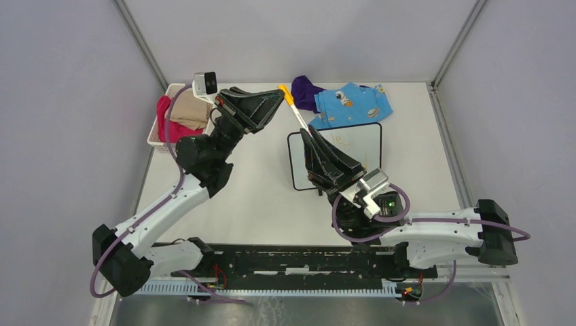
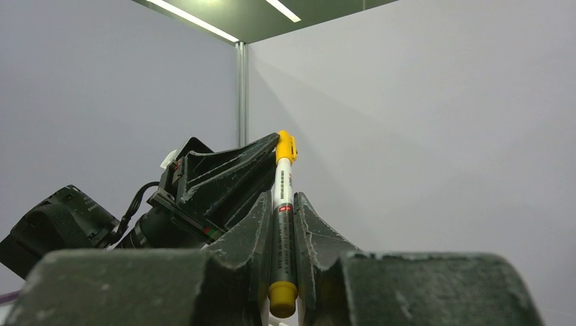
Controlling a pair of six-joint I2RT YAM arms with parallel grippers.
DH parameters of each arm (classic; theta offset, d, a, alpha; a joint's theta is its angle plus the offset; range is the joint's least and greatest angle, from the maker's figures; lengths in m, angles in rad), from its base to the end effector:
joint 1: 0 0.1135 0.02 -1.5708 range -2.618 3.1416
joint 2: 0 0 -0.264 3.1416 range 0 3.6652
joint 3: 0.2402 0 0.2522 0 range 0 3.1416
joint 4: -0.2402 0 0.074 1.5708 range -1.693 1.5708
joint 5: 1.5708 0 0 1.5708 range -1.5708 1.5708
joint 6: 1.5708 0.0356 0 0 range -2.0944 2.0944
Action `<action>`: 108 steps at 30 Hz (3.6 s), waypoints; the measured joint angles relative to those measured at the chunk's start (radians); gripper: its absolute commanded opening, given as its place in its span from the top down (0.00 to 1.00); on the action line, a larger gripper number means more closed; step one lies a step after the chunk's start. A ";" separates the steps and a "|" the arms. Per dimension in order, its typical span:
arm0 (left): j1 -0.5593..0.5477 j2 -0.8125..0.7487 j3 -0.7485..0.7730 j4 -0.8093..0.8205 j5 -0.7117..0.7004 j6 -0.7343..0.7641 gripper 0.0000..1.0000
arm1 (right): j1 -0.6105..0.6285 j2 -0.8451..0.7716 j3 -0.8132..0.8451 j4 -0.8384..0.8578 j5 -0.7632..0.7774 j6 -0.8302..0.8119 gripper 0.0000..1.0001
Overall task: Write a sentence on the whiteboard
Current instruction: Close the whiteboard marker at the center of the board.
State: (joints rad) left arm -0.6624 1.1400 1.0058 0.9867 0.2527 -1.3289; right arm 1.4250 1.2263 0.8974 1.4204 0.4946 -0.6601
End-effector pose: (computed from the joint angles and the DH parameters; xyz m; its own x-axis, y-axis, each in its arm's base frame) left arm 0.1774 -0.1497 0.4617 -0.5619 -0.7539 -0.3404 0.7501 -0.2909 -0.5938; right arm 0.0502 0.2257 0.4331 0.6163 0.4823 -0.6226 -0.5837 0.8104 0.0499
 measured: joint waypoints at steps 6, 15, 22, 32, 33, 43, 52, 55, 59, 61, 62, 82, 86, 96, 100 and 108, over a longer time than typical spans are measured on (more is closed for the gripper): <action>-0.007 0.018 -0.002 0.037 0.007 -0.016 0.98 | 0.000 0.000 0.003 -0.001 -0.005 0.001 1.00; -0.018 0.032 -0.002 0.064 0.016 -0.035 0.98 | 0.000 0.002 0.016 -0.006 -0.005 0.000 1.00; -0.023 0.040 -0.002 0.085 0.013 -0.036 0.97 | 0.000 0.004 0.022 -0.007 -0.005 0.000 1.00; -0.039 0.040 -0.002 0.073 0.047 -0.035 0.57 | 0.000 0.004 0.022 -0.017 -0.016 0.000 1.00; -0.043 0.040 -0.002 0.068 0.053 -0.034 0.54 | 0.000 0.004 0.022 -0.021 -0.018 0.000 1.00; -0.046 0.029 -0.002 0.030 0.065 -0.012 0.20 | 0.000 0.002 0.022 -0.028 -0.023 0.001 1.00; -0.046 -0.038 0.034 -0.132 0.015 0.116 0.21 | 0.000 -0.049 0.018 -0.053 -0.028 0.018 1.00; -0.044 -0.041 0.084 -0.190 0.010 0.159 0.23 | 0.000 -0.065 0.009 -0.058 -0.031 0.025 1.00; -0.044 -0.036 0.119 -0.208 0.014 0.185 0.25 | 0.000 -0.070 -0.001 -0.069 -0.032 0.029 1.00; -0.044 -0.026 0.133 -0.209 0.020 0.187 0.26 | 0.000 -0.070 -0.006 -0.077 -0.035 0.031 1.00; -0.044 -0.021 0.139 -0.209 0.022 0.187 0.26 | 0.000 -0.070 -0.009 -0.080 -0.036 0.032 1.00; -0.039 0.034 0.149 -0.129 0.074 0.153 0.58 | 0.000 -0.080 -0.012 -0.099 -0.046 0.035 1.00; -0.037 0.042 0.147 -0.111 0.085 0.143 0.65 | 0.000 -0.080 -0.012 -0.098 -0.049 0.034 1.00; -0.034 0.047 0.138 -0.089 0.091 0.108 0.92 | 0.000 -0.080 -0.012 -0.098 -0.050 0.034 1.00; -0.034 0.051 0.132 -0.069 0.094 0.090 0.98 | 0.000 -0.080 -0.012 -0.098 -0.053 0.034 1.00; -0.033 0.060 0.126 -0.048 0.097 0.067 0.98 | 0.000 -0.080 -0.012 -0.098 -0.049 0.029 1.00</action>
State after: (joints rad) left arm -0.6952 1.1999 1.1316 0.9382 0.3496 -1.2621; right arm 1.4250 1.1461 0.8852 1.3224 0.4458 -0.6308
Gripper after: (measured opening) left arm 0.222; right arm 0.179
